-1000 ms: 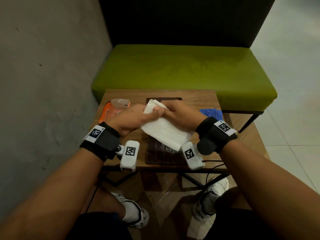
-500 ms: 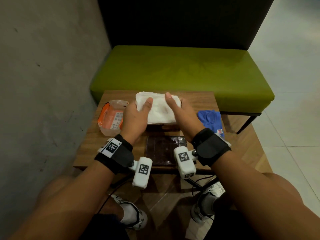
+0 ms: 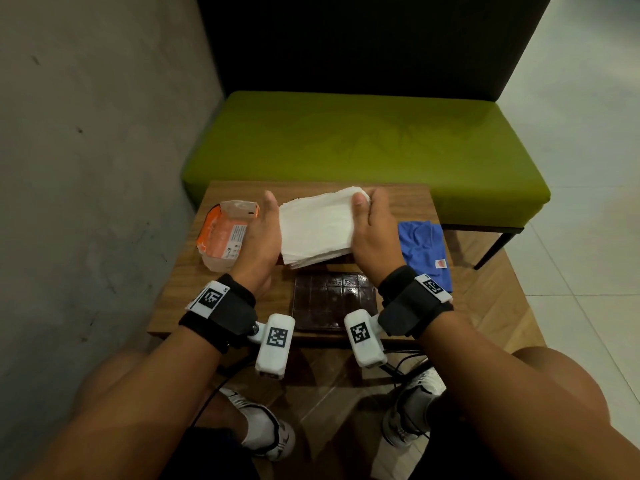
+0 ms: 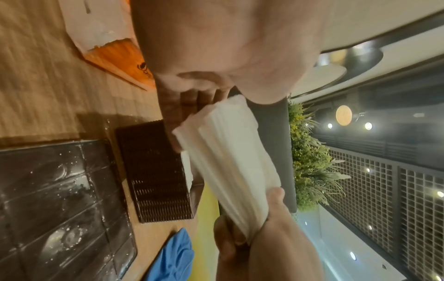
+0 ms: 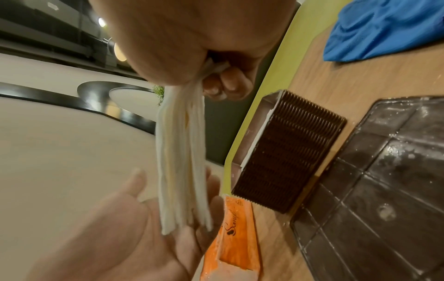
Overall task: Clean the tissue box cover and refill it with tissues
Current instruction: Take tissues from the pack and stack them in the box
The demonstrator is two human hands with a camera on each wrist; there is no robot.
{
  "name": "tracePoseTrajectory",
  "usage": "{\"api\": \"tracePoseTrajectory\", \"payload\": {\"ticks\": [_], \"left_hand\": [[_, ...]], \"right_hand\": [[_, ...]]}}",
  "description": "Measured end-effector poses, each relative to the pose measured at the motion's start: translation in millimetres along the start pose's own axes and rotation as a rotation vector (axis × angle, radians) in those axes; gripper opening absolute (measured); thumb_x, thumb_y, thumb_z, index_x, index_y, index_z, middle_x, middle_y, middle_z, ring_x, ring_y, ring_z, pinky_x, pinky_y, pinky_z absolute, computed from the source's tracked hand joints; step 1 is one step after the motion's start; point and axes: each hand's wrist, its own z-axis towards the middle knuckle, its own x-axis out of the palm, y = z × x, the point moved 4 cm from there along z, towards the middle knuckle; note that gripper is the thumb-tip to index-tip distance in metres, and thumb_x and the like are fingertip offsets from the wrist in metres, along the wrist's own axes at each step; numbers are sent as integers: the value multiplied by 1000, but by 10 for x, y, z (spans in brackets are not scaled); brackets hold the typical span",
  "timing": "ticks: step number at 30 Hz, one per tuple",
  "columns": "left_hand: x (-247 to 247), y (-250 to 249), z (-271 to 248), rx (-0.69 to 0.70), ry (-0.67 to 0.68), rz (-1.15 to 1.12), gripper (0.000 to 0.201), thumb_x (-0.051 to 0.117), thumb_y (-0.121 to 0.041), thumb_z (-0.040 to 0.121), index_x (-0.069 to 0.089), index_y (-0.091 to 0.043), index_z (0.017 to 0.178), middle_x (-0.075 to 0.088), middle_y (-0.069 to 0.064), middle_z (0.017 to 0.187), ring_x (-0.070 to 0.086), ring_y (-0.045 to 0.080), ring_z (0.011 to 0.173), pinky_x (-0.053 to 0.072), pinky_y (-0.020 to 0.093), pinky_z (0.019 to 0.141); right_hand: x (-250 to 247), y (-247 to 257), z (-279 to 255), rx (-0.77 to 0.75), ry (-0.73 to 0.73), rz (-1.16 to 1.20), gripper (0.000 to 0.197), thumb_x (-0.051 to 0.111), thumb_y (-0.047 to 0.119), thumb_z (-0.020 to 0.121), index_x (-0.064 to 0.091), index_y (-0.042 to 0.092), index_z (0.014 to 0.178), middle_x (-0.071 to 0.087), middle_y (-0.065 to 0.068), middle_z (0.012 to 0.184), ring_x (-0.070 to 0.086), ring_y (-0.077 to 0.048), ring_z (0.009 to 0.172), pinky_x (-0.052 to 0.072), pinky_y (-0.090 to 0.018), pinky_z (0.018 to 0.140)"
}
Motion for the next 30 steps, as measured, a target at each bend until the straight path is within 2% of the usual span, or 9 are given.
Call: {"api": "tracePoseTrajectory", "payload": {"ticks": [4, 7, 9, 12, 17, 19, 22, 25, 30], "left_hand": [[67, -74, -81, 113, -7, 31, 46, 56, -61, 106, 75, -19, 109, 83, -5, 101, 79, 10, 91, 61, 25, 74], [-5, -60, -59, 246, -160, 110, 49, 53, -43, 113, 49, -19, 70, 48, -2, 64, 48, 9, 55, 37, 30, 55], [-42, -76, -70, 289, -178, 173, 54, 49, -38, 115, 35, -21, 66, 30, -5, 61, 30, 4, 47, 26, 28, 51], [-168, -60, -54, 253, -213, 198, 50, 47, -36, 116, 50, -15, 71, 43, -2, 59, 41, 3, 44, 33, 21, 45], [-261, -322, -122, 439, -231, 292, 33, 53, -53, 109, 65, -23, 104, 68, -9, 92, 65, 10, 82, 56, 34, 78], [-41, -473, -240, 483, -3, 412, 35, 56, -50, 109, 66, -20, 123, 70, -11, 113, 66, 5, 102, 53, 20, 85], [177, -420, -282, 323, 368, 453, 61, 52, -66, 97, 69, -17, 129, 78, 3, 120, 75, 21, 111, 61, 33, 89], [173, -286, -286, 98, 478, 225, 58, 56, -52, 102, 72, -1, 127, 81, 14, 120, 78, 30, 114, 64, 41, 95], [212, -184, -268, 68, 300, 8, 43, 50, -39, 113, 70, -6, 130, 82, 8, 120, 80, 22, 109, 66, 33, 88]], "right_hand": [[24, 35, -6, -28, 37, -46, 22, 39, 29, 116, 46, 15, 101, 50, 8, 81, 46, -3, 68, 37, -18, 58], [24, 48, -15, -47, 39, -53, 21, 40, 28, 116, 47, 15, 102, 50, 9, 81, 47, 2, 66, 38, -15, 58], [2, 35, -12, -60, 43, -55, 20, 40, 28, 116, 47, 16, 101, 50, 10, 81, 49, 7, 65, 38, -13, 58], [-52, 22, 22, -84, 44, -82, 20, 40, 29, 116, 44, 19, 99, 48, 9, 80, 46, 0, 66, 34, -15, 57], [-41, 110, 66, -147, 291, -231, 22, 43, 29, 115, 42, 14, 98, 44, 6, 75, 40, -8, 64, 31, -21, 53], [30, 181, 62, -207, 424, -310, 20, 45, 30, 114, 45, 16, 101, 48, 8, 74, 44, -7, 63, 31, -21, 54], [69, 278, 112, -299, 508, -275, 19, 54, 29, 111, 57, 12, 102, 64, 3, 82, 58, -12, 73, 41, -20, 62], [9, 290, 182, -252, 469, -172, 18, 64, 30, 106, 66, 12, 104, 68, 3, 88, 62, -12, 80, 47, -23, 68], [-65, 167, 171, -20, 182, 62, 34, 58, 39, 108, 62, 16, 133, 63, 12, 100, 60, 1, 89, 49, -20, 80]]}}
